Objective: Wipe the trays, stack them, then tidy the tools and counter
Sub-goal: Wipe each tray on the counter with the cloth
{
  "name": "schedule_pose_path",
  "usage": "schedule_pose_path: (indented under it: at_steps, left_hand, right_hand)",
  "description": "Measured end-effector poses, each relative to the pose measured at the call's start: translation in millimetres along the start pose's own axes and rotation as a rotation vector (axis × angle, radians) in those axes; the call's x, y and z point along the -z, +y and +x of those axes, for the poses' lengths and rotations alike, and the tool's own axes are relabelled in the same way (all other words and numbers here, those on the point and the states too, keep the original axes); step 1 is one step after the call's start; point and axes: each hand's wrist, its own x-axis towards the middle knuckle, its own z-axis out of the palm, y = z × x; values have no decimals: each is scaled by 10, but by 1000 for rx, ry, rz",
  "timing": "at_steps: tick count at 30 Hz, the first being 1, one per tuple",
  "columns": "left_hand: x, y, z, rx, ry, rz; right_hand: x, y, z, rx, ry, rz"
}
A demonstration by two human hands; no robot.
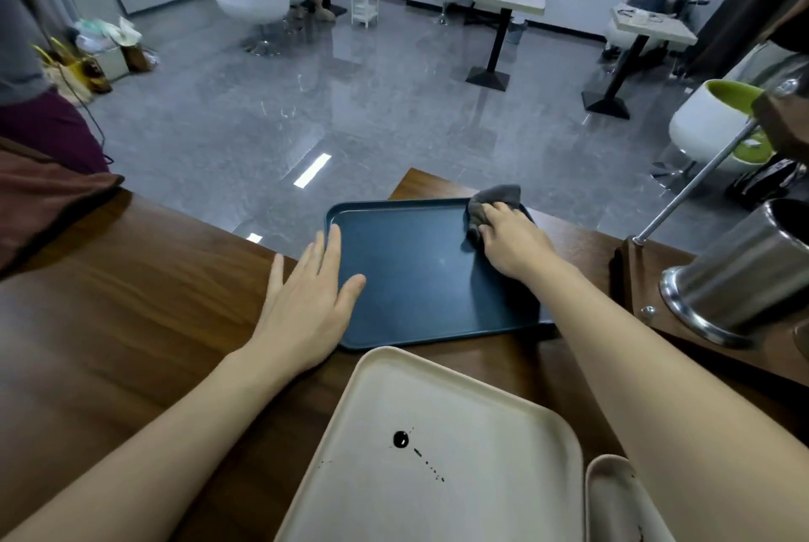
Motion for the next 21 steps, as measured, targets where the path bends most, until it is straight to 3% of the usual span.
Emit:
schedule_pose_path:
  at_steps: [5, 8, 14, 21]
  left_hand:
    - [327, -224, -228, -168, -240, -111]
    - [324, -235, -209, -182, -240, -105]
    - [318, -234, -201, -163, -261, -101]
    - [311, -174, -221, -145, -214, -116]
  right_hand:
    - [-47, 73, 70, 17, 22, -13]
    - [-52, -103, 20, 97, -12, -16]
    - [-205, -1277, -444, 515, -126, 47]
    - [-18, -1153, -928, 568, -327, 91]
